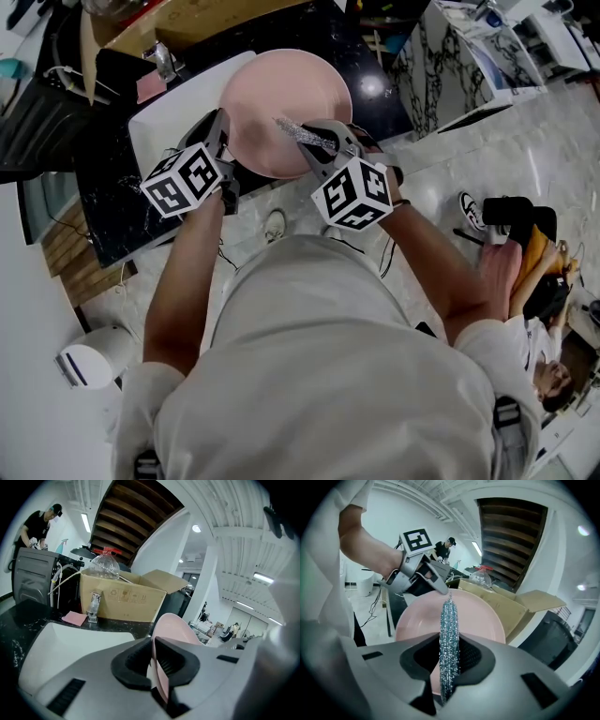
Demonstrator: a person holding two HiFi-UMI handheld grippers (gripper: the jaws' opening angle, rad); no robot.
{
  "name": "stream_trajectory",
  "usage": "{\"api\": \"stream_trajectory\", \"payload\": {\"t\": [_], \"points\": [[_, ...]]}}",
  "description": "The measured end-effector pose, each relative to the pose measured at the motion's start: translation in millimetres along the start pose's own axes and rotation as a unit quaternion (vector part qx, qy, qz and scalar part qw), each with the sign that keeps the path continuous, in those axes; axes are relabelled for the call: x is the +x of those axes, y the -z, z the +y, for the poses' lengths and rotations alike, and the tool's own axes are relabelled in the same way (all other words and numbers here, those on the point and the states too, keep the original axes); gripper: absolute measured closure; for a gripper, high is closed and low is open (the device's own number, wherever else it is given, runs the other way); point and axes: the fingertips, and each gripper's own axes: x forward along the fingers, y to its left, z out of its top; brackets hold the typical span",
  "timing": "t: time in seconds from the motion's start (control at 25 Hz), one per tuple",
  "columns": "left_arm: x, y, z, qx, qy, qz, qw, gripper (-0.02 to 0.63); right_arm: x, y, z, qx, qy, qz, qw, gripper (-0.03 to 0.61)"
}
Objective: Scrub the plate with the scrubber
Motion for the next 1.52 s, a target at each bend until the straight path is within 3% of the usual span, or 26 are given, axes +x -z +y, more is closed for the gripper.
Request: {"api": "stream_trajectory", "payload": {"t": [0.24,0.44,0.64,1.2,1.36,1.52], "points": [[0.3,6.6,-8.3,0.009,0.009,0.009,0.9999,0.589,-0.7,-16.9,-58.6,-0.031,0.066,-0.007,0.997,0.502],[-2.0,11.8,-13.4,0.010,0.015,0.015,0.9997,0.589,7.7,-15.7,-80.1,-0.059,0.082,0.006,0.995,0.502],[-4.1,10.1,-11.1,0.003,0.013,0.011,0.9998,0.588,13.5,2.3,-65.4,-0.046,0.060,0.023,0.997,0.501],[-1.4,8.0,-8.4,-0.007,0.012,0.005,0.9999,0.583,11.9,21.0,36.1,-0.031,-0.038,0.029,0.998,0.502],[-1.1,10.3,-10.3,-0.003,0.012,0.009,0.9999,0.584,3.0,14.4,30.9,-0.027,-0.045,0.013,0.999,0.502],[0.8,13.9,-13.2,-0.003,0.023,0.017,0.9996,0.589,-4.2,-8.1,-0.4,-0.043,-0.015,-0.008,0.999,0.502]]}}
